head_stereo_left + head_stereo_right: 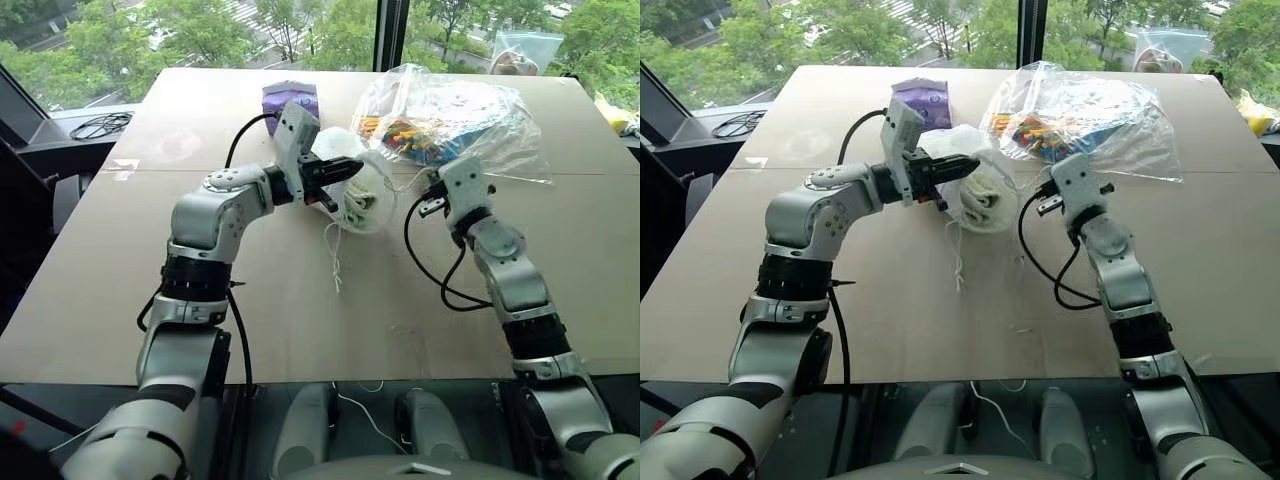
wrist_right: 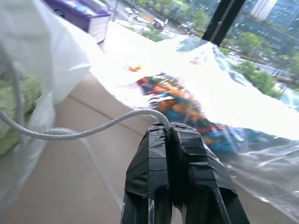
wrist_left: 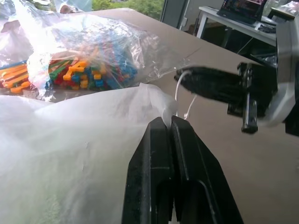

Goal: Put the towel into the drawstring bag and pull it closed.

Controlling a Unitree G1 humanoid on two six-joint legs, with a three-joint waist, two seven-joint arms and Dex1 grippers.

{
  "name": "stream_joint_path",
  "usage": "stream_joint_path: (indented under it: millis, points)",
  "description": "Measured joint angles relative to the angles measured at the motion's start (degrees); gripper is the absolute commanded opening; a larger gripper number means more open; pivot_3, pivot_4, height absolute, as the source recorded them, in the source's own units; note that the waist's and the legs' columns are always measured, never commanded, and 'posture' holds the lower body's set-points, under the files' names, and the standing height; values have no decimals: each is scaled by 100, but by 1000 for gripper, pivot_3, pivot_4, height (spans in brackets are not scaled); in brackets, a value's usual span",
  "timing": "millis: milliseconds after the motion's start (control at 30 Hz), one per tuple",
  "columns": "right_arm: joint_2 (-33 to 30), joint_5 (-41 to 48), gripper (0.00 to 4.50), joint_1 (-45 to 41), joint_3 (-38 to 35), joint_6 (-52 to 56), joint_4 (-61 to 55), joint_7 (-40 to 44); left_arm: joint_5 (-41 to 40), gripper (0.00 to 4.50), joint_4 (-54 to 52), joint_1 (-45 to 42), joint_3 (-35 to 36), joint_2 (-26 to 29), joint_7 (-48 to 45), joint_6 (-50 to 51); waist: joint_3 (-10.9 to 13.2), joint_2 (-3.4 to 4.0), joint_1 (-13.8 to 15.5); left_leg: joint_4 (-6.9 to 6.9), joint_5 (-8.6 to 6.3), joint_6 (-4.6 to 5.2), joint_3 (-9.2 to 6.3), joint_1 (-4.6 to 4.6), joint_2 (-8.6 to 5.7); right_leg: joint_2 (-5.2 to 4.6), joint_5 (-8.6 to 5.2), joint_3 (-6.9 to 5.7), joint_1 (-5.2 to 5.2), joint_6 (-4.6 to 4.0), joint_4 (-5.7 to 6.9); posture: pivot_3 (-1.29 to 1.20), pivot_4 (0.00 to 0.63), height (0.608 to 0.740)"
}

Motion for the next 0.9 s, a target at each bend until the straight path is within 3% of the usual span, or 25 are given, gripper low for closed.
stream_joint_path:
  millis: [100,200,333,467,600,733,900]
  points:
    - [42,-8,15,-80,-180,-131,78,-244,64,0,0,25,-97,-88,-17,-81,0,0,0,0,-1,2,0,0,0,0,0,0,0,0,1,0,150,739]
    - [119,-7,0,-80,-163,-192,82,-247,108,713,46,17,-77,-163,-26,-308,0,0,-16,0,-9,17,2,0,0,0,0,3,-1,0,3,0,150,739]
    - [166,-10,0,-34,-151,-195,82,-234,104,2558,52,15,100,-155,-41,-550,0,0,-18,0,-12,22,1,0,2,2,0,3,-1,0,4,0,150,739]
    - [172,-10,0,82,-137,-188,75,-189,-400,2558,32,-36,776,-24,-14,-269,0,0,-21,0,-12,23,1,0,3,2,0,3,-1,0,4,0,150,739]
    - [181,-9,0,102,-105,-176,68,-173,-987,2558,-198,-33,1485,556,-94,215,0,1,-40,0,-12,22,0,0,4,4,0,2,-1,0,4,0,150,739]
    - [216,-8,0,95,-95,-171,63,-169,-923,2558,-890,1034,1436,1532,-505,338,-2,6,-127,-12,-1,1,5,9,5,1,0,8,-1,-1,2,0,150,739]
    - [289,-7,0,86,-50,-183,77,-135,-411,2558,-1493,2413,615,2075,-754,218,-1,6,-114,-14,-28,-8,2,8,8,-7,-9,3,-3,-18,0,0,150,739]
